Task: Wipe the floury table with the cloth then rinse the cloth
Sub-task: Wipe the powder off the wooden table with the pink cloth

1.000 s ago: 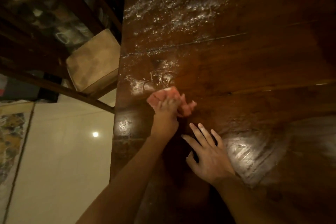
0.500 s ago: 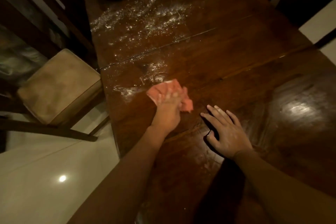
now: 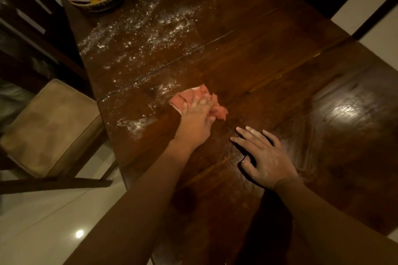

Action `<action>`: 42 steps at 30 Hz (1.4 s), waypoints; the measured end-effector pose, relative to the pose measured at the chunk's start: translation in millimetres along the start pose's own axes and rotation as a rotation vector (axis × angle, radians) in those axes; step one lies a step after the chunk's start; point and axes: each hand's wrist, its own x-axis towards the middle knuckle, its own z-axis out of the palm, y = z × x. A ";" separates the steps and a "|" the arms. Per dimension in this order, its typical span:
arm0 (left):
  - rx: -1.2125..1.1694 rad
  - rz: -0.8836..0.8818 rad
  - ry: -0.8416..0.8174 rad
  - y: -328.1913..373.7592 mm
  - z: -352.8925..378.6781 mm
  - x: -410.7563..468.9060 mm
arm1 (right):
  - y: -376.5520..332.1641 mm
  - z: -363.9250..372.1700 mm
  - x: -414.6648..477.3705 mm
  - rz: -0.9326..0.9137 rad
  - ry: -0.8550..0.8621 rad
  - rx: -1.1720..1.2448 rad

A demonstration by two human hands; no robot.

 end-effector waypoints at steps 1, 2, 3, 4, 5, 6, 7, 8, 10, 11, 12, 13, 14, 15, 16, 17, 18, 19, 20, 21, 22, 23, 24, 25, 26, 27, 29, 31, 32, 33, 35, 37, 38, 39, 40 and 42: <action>-0.015 0.049 -0.001 -1.9 0.7 -8.9 | 0.3 0.5 -0.6 0.001 -0.005 -0.002; -0.024 0.090 0.030 -5.5 0.4 -18.3 | 0.7 0.7 -1.1 0.002 -0.012 -0.002; -0.041 0.111 0.079 -8.4 -3.6 -26.5 | 0.9 0.7 -1.6 0.004 -0.021 0.001; -0.094 0.096 0.121 -7.9 -11.2 -31.9 | 1.4 0.4 -2.0 0.007 -0.026 0.006; -0.213 0.042 0.138 -3.0 -20.8 -34.2 | 2.1 0.2 -2.6 0.012 -0.029 0.013; -0.412 -0.013 0.143 4.0 -31.3 -32.8 | 2.6 0.2 -3.0 0.016 -0.032 0.019; -0.667 -0.048 0.139 11.7 -43.0 -28.6 | 2.8 0.3 -3.1 0.020 -0.033 0.025; -0.918 -0.072 0.117 17.5 -54.6 -22.5 | 2.7 0.3 -3.0 0.022 -0.030 0.034; -1.179 -0.166 0.076 18.3 -72.3 -9.2 | 1.2 0.3 -2.6 0.022 -0.027 0.044; -1.169 -0.246 0.081 13.0 -78.1 -2.0 | 0.4 0.3 -1.9 0.023 -0.029 0.045; -1.101 -0.351 0.116 7.2 -83.8 4.5 | -0.1 0.1 -1.6 0.024 -0.027 0.050; -0.980 -0.479 0.181 -1.7 -89.0 10.4 | -0.2 0.0 -1.7 0.023 -0.021 0.059; -0.820 -0.591 0.249 -11.1 -93.2 15.8 | -0.1 -0.2 -1.9 0.022 -0.011 0.069; -0.614 -0.659 0.310 -20.5 -96.2 20.5 | 0.5 -0.5 -2.1 0.021 -0.005 0.076; -0.387 -0.668 0.340 -26.8 -98.4 23.8 | 1.2 -1.2 -1.6 0.021 -0.002 0.079; -0.182 -0.621 0.334 -29.9 -97.5 26.1 | 2.1 -1.7 -0.8 0.020 0.001 0.080; -0.054 -0.530 0.291 -28.9 -92.5 28.0 | 2.7 -1.8 -0.1 0.019 0.004 0.081; 0.031 -0.421 0.215 -24.7 -82.9 27.7 | 3.0 -1.8 0.1 0.018 0.007 0.082; 0.103 -0.316 0.129 -19.0 -69.6 25.5 | 3.2 -1.3 0.0 0.016 0.009 0.084; 0.184 -0.246 0.044 -16.1 -53.2 24.0 | 3.3 -0.6 -0.8 0.014 0.012 0.086; 0.240 -0.233 -0.022 -13.5 -39.4 23.0 | 3.7 0.0 -1.8 0.013 0.017 0.089; 0.243 -0.258 -0.067 -17.1 -29.7 24.4 | 4.1 0.4 -2.4 0.011 0.025 0.091; 0.213 -0.274 -0.078 -23.3 -26.4 30.1 | 4.7 0.1 -2.5 0.011 0.033 0.092; 0.192 -0.270 -0.066 -32.3 -28.2 37.9 | 5.6 -0.4 -1.9 0.011 0.040 0.091; 0.195 -0.255 -0.037 -43.7 -33.3 47.9 | 6.6 -1.0 -0.8 0.010 0.046 0.086; 0.210 -0.252 -0.004 -57.4 -40.7 59.4 | 7.6 -1.1 0.1 0.006 0.048 0.081; 0.241 -0.328 0.032 -84.5 -61.0 82.2 | 8.7 -0.2 0.3 0.001 0.040 0.077; 0.244 -0.421 0.084 -109.8 -79.0 93.6 | 9.6 0.0 1.0 0.004 0.029 0.082; 0.225 -0.434 0.116 -118.5 -83.6 91.8 | 10.1 -0.9 2.2 0.008 0.028 0.086; 0.212 -0.405 0.141 -121.4 -85.8 85.5 | 10.5 -2.0 3.2 0.014 0.027 0.089; 0.217 -0.257 0.199 -114.7 -79.4 58.4 | 10.3 -1.9 2.7 0.025 0.015 0.072; 0.133 -0.030 0.244 -97.6 -69.8 18.4 | 8.1 -0.2 -2.0 0.050 -0.001 0.036; 0.073 0.088 0.223 -87.3 -67.3 -3.7 | 6.3 0.1 -3.7 0.078 -0.005 0.022; 0.029 0.177 0.160 -81.4 -65.2 -24.3 | 3.0 -0.6 -3.5 0.120 0.002 0.021; 0.009 0.216 0.066 -81.2 -63.3 -42.1 | -3.1 -2.3 -1.2 0.179 0.020 0.037; 0.023 0.221 -0.083 -90.2 -66.1 -62.0 | -29.0 -0.8 9.9 0.335 0.071 0.079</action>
